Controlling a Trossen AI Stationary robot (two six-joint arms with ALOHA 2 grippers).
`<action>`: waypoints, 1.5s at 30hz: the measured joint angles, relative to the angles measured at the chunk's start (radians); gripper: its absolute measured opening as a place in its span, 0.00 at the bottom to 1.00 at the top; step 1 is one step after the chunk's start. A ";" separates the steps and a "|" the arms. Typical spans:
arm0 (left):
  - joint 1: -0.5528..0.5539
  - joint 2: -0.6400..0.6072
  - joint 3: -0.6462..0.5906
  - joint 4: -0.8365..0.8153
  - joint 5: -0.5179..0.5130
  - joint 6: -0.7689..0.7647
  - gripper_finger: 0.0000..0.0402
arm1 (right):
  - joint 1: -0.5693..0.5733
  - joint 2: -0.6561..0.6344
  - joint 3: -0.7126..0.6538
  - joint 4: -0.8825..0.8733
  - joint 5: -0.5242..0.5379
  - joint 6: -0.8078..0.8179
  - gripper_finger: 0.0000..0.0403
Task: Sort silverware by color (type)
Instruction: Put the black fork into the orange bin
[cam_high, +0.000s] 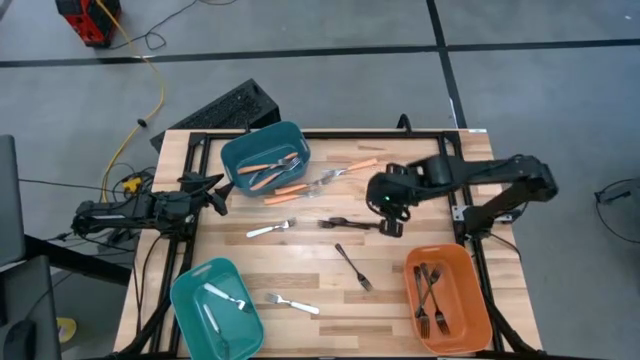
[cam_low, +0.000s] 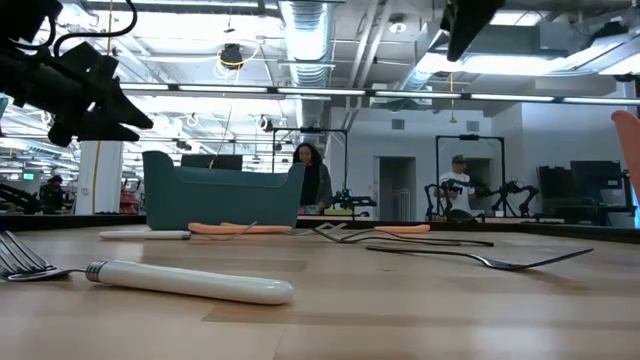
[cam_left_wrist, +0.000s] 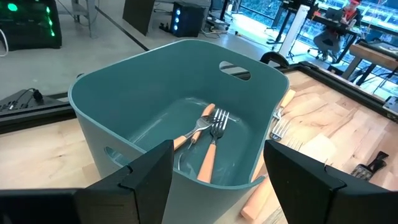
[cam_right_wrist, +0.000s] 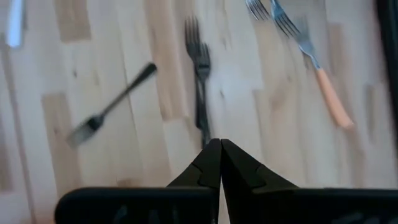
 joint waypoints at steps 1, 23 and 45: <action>0.000 0.000 0.000 0.000 0.000 0.000 0.58 | 0.007 -0.024 -0.051 0.060 0.000 0.005 0.08; 0.000 0.000 0.000 -0.001 0.006 -0.009 0.58 | -0.084 0.254 -0.440 0.804 -0.003 -0.036 0.47; 0.000 0.000 0.000 0.000 -0.004 -0.011 0.58 | -0.143 0.347 -0.424 0.793 -0.109 -0.065 0.58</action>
